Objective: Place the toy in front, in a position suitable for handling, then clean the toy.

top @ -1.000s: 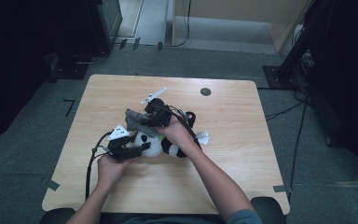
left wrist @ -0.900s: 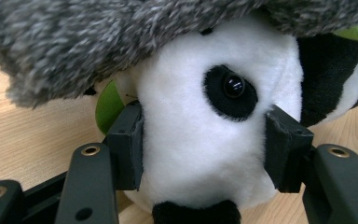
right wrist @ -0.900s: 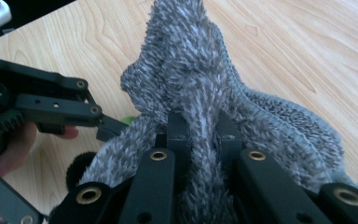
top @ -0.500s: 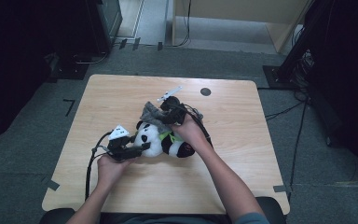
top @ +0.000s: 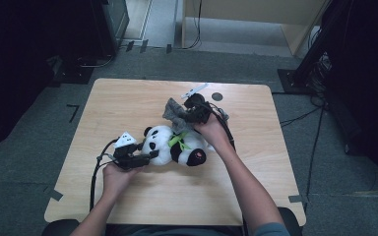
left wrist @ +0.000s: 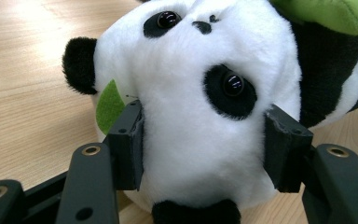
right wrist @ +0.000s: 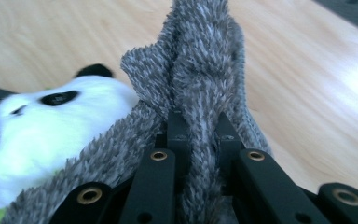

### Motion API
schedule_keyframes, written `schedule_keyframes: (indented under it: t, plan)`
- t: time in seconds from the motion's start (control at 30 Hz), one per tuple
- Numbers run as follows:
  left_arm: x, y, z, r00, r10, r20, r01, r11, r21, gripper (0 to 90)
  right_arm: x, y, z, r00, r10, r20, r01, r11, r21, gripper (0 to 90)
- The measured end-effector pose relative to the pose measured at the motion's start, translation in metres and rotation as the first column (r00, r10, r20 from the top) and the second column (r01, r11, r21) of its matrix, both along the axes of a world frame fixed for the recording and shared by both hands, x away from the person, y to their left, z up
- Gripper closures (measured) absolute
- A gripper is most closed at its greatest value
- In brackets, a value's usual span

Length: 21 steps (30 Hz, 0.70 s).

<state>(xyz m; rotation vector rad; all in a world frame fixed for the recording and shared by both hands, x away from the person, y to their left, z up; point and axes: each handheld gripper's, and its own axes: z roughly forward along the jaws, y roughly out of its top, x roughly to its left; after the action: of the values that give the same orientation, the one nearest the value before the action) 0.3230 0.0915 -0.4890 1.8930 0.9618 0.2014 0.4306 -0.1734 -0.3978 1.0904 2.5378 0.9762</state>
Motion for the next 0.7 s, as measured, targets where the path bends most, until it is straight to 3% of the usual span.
schedule_keyframes:
  t: [0.27,0.3,0.4,0.43,0.5,0.7]
  plan:
    - [0.0,0.0,0.0,1.0,-0.005,0.007,0.005,1.0,0.001,41.0,0.004,-0.021,0.007,0.999,-0.045,-0.005,0.045,0.999,0.028,82.5]
    - [-0.001,0.0,-0.001,0.9999,-0.005,0.009,0.005,1.0,0.001,40.9,0.004,-0.025,0.011,0.998,-0.059,0.026,0.058,0.998,0.03,82.5]
    - [-0.001,0.0,0.0,0.9999,-0.005,0.009,0.005,1.0,0.002,40.8,0.004,-0.029,0.019,0.9957,-0.078,0.049,0.075,0.996,0.056,82.5]
    - [-0.001,0.0,0.0,1.0,-0.004,0.009,0.004,1.0,0.001,40.8,0.003,-0.036,0.028,0.9939,-0.09,0.064,0.084,0.992,0.096,82.5]
    - [0.0,0.0,-0.001,1.0,-0.003,0.009,0.003,1.0,-0.001,40.8,0.0,-0.04,0.037,0.9919,-0.097,0.082,0.087,0.989,0.12,82.5]
    - [0.0,0.0,0.0,0.9999,-0.003,0.011,0.003,1.0,0.004,40.6,-0.009,-0.056,0.053,0.9855,-0.112,0.128,0.093,0.986,0.141,82.3]
